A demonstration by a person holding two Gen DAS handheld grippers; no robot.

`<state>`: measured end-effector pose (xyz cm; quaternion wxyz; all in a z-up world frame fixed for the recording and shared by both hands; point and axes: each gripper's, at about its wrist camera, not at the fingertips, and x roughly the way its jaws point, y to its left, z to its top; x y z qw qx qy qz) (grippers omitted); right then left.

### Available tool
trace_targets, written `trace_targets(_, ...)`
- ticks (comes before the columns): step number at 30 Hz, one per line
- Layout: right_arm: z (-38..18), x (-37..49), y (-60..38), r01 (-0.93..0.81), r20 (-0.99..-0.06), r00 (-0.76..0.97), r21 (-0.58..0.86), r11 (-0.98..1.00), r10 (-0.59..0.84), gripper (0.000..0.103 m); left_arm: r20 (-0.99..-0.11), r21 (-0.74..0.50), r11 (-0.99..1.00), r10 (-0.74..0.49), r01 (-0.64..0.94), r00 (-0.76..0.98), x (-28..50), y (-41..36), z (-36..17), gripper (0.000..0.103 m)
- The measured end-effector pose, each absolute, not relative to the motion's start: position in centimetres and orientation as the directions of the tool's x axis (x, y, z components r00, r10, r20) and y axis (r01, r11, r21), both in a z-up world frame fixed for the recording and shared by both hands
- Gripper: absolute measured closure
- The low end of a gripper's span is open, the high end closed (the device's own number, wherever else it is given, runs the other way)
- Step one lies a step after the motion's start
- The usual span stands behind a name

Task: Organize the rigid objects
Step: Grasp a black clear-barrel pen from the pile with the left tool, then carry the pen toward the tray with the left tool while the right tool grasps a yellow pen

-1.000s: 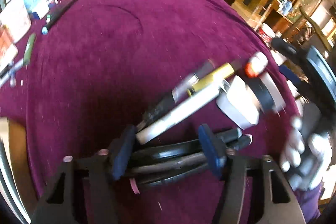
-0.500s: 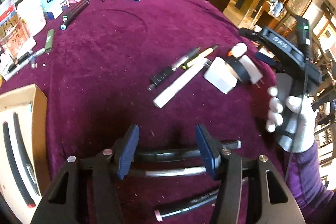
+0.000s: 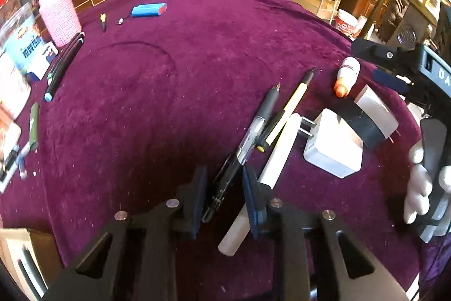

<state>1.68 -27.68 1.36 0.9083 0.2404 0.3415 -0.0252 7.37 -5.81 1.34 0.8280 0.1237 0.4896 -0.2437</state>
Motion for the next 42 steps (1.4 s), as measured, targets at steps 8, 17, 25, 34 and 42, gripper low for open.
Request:
trace_targets(8, 1.3, 1.8, -27.4, 0.207, -0.638, 0.761, 0.41, 0.888, 0.118, 0.001, -0.861, 0.069, 0.834, -0.227, 0.548, 0.454, 7.4, -8.4, 1.1, 0.079)
trace_targets(17, 0.7, 2.1, -27.8, 0.234, -0.665, 0.739, 0.405, 0.884, 0.109, 0.001, -0.866, -0.067, 0.891, -0.275, 0.448, 0.417, 5.1, -3.9, 1.4, 0.092)
trace_targets(25, 0.8, 1.9, -27.9, 0.234, -0.663, 0.739, 0.413, 0.88, 0.115, 0.001, -0.877, -0.07, 0.921, -0.24, 0.383, 0.417, 4.1, -2.1, 1.0, 0.083)
trace_targets(34, 0.6, 2.0, -28.3, 0.246, -0.668, 0.736, 0.413, 0.877, 0.108, 0.001, -0.847, -0.004, 0.91, -0.224, 0.415, 0.482, 3.5, -4.4, 0.9, 0.058)
trace_targets(42, 1.2, 1.7, -28.0, 0.203, -0.627, 0.772, 0.401, 0.893, 0.106, 0.001, -0.756, -0.236, 0.9, -0.407, 0.368, 0.512, 0.0, 1.8, 5.2, 0.093)
